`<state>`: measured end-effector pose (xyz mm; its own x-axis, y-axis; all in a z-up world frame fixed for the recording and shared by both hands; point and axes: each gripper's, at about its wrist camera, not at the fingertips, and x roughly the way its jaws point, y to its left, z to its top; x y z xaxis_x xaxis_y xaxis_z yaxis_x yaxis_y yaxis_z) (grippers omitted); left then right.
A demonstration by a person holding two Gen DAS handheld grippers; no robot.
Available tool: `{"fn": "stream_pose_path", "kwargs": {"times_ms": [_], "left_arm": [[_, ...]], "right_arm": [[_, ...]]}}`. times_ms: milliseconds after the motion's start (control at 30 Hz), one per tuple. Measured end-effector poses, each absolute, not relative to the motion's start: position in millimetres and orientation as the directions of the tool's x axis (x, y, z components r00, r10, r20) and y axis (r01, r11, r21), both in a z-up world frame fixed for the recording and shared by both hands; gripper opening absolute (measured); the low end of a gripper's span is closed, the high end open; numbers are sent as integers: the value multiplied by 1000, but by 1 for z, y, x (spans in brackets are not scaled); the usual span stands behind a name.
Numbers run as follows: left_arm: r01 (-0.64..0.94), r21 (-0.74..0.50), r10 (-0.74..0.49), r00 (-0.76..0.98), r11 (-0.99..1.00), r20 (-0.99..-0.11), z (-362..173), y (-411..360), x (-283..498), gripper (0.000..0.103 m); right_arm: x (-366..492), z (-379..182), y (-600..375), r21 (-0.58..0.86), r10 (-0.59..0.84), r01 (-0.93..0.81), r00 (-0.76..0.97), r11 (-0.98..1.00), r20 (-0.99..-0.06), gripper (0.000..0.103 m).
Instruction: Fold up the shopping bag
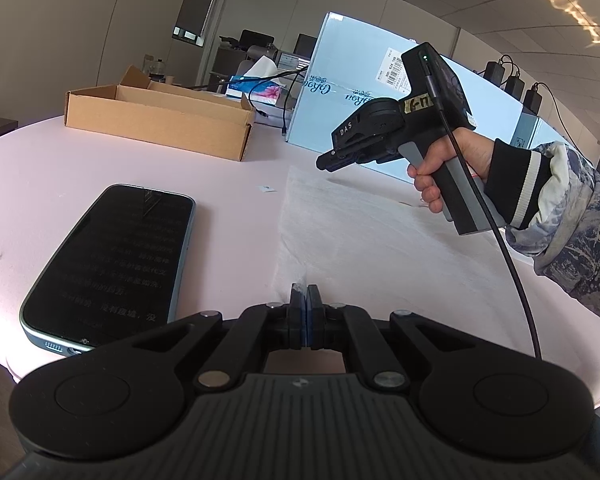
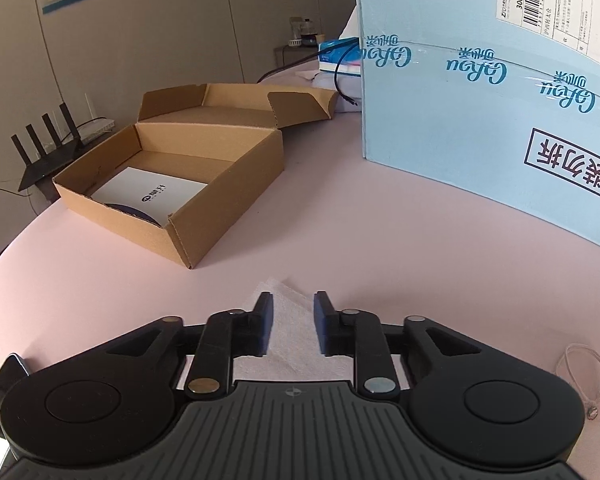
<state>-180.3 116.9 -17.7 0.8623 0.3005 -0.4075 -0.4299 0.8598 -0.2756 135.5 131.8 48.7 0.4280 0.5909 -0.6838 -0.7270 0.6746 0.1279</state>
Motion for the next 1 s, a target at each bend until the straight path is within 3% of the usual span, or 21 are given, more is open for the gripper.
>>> {"fn": "stream_pose_path", "kwargs": {"times_ms": [200, 433, 500, 567, 1000], "left_arm": [[-429, -272, 301, 862, 861, -408, -18, 116, -180, 0], [-425, -271, 297, 863, 863, -409, -17, 116, -180, 1], [-422, -271, 294, 864, 865, -409, -17, 116, -180, 1], [-421, -272, 292, 864, 865, -409, -17, 117, -180, 1], [-419, -285, 284, 865, 862, -414, -17, 121, -178, 1]], "right_arm": [[131, 45, 144, 145, 604, -741, 399, 656, -690, 38], [126, 33, 159, 40, 545, -756, 433, 653, -718, 35], [123, 32, 157, 24, 551, -766, 440, 643, -709, 16], [125, 34, 155, 32, 549, -761, 437, 647, -712, 5], [133, 38, 149, 84, 571, -733, 448, 675, -688, 4]]}}
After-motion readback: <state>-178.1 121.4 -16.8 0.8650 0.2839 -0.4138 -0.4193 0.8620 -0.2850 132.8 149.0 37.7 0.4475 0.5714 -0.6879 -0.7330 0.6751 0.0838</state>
